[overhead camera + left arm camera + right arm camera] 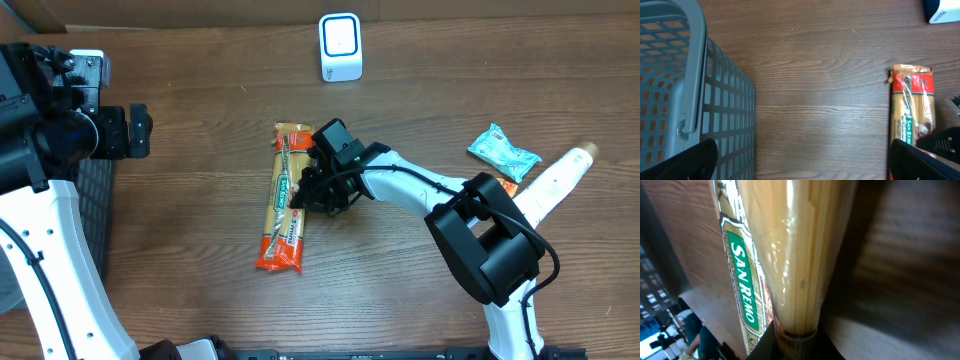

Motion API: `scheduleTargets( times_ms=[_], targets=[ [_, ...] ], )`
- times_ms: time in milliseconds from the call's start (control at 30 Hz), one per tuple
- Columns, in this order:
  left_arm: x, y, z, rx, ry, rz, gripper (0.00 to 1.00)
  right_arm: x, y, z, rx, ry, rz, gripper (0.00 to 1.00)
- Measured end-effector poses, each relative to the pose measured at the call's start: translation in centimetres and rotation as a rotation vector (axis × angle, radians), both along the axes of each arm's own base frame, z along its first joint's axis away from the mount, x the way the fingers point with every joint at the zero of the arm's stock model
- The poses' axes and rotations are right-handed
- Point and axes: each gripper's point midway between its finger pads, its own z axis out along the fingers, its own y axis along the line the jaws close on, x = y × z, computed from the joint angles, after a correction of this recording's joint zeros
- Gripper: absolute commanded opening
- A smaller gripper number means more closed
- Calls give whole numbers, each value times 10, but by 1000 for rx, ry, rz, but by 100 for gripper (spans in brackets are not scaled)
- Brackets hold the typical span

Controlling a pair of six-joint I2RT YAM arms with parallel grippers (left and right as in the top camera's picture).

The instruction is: Scan the item barcode

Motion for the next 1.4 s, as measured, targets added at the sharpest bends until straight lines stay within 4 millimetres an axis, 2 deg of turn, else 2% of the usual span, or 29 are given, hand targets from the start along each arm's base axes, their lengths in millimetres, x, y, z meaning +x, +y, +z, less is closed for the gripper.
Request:
scheduleTargets(
  times_ms=[133, 233, 367, 500, 600, 667, 767, 800, 967, 1067, 1267, 1300, 1367, 1400],
  targets=[
    [0, 0, 0, 0, 0, 0, 100, -8, -17, 3, -65, 44, 28, 4],
    [0, 0, 0, 0, 0, 0, 100, -11, -43, 12, -162, 60, 33, 4],
    [0, 0, 0, 0, 0, 0, 100, -9, -93, 40, -378, 43, 16, 4],
    [0, 0, 0, 0, 0, 0, 100, 1, -159, 80, -720, -55, -7, 4],
    [0, 0, 0, 0, 0, 0, 100, 8, -187, 99, -891, -146, -6, 4],
    [0, 0, 0, 0, 0, 0, 100, 11, -200, 102, -986, -184, 8, 4],
    [0, 0, 0, 0, 0, 0, 100, 11, -210, 92, -1087, -179, 53, 4],
    [0, 0, 0, 0, 0, 0, 100, 10, -213, 80, -1132, -154, 82, 4],
    [0, 0, 0, 0, 0, 0, 100, 6, -217, 42, -1215, -69, 159, 4],
    [0, 0, 0, 0, 0, 0, 100, 6, -215, 37, -1222, -74, 171, 4],
    [0, 0, 0, 0, 0, 0, 100, 5, -190, 30, -1159, -117, 179, 4],
    [0, 0, 0, 0, 0, 0, 100, 4, -185, 29, -1147, -125, 184, 9],
    [0, 0, 0, 0, 0, 0, 100, 2, -172, 26, -1118, -144, 197, 40],
    [0, 0, 0, 0, 0, 0, 100, 0, -163, 24, -1094, -155, 203, 51]
  ],
)
